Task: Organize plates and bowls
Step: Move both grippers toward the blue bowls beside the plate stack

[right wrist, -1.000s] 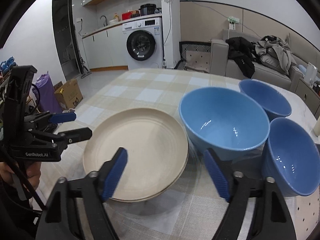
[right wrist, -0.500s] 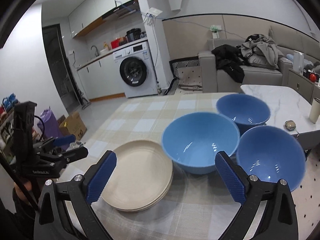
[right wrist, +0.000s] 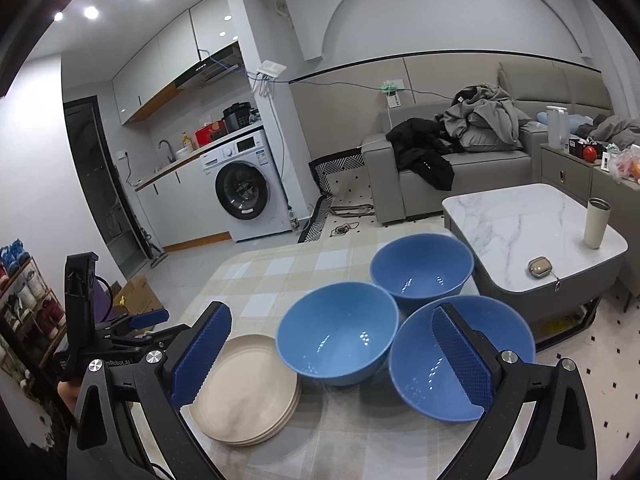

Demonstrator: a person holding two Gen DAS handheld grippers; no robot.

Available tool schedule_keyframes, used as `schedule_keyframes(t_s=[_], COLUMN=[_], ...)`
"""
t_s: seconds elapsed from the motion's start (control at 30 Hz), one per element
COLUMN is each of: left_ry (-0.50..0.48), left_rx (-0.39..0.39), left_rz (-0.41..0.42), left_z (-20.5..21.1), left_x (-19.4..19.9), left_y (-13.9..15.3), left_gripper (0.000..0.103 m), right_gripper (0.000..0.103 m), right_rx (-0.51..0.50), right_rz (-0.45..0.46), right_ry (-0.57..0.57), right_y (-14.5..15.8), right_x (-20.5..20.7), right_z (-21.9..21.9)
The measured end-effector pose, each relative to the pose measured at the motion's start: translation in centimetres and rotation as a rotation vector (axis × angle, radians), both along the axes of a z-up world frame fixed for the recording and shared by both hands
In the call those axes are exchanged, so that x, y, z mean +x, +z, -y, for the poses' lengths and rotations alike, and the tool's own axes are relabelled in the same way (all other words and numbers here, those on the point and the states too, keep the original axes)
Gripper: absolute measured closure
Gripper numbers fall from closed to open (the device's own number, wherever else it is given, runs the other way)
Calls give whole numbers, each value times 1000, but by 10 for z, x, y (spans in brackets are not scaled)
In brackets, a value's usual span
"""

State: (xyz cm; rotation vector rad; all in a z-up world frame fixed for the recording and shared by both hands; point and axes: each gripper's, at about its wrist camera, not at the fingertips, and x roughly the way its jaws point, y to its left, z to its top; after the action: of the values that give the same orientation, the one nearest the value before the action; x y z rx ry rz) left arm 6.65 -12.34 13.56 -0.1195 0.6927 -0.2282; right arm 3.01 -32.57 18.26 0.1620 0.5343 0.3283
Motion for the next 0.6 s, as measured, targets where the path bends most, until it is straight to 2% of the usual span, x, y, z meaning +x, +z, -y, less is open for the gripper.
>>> schedule_keyframes(t_s=[0.37,0.6], left_ry=[-31,-47], left_rx=[-3,3], left_rz=[11,0], left_z=[35,51], left_x=[32,59], left_y=[30,38], left_gripper=[1,1], right_gripper=[1,1], right_rx=[39,2], right_rz=[0,-38], right_ry=[-50,-87], right_y=[34,40], right_x=[15,36], right_z=[38,53])
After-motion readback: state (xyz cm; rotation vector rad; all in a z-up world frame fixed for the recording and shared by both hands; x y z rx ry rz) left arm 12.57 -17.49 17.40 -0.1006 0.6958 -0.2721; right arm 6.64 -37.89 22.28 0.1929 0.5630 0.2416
